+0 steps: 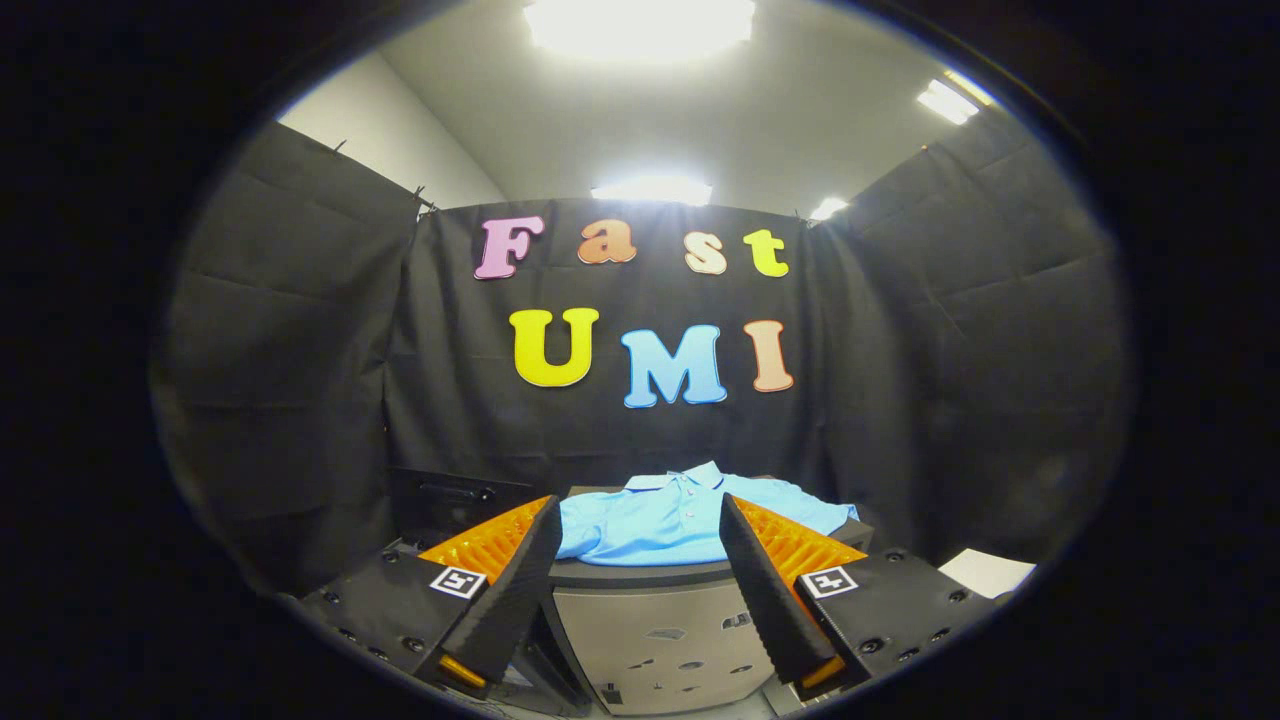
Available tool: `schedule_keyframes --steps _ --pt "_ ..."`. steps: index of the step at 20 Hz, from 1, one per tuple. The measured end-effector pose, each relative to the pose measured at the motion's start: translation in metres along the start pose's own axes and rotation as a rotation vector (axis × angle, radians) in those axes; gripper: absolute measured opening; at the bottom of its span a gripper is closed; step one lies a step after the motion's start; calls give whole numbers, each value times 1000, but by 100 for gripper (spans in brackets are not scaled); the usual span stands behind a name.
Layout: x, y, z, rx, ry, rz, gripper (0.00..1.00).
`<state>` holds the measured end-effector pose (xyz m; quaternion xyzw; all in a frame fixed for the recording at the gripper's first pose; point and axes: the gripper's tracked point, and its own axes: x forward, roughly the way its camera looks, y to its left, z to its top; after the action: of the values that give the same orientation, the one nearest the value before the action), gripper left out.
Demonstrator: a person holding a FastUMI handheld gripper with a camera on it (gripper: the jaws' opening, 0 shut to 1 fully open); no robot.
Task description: Put the clothes into the washing machine and then close the washing machine lid.
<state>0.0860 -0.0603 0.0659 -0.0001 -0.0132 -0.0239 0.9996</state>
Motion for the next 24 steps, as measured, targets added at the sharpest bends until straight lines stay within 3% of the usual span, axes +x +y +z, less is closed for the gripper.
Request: schedule_keyframes --steps 9,24 --pt "66 -27 0 4 74 19 98" --pt "166 -32 -30 -23 285 87 98"
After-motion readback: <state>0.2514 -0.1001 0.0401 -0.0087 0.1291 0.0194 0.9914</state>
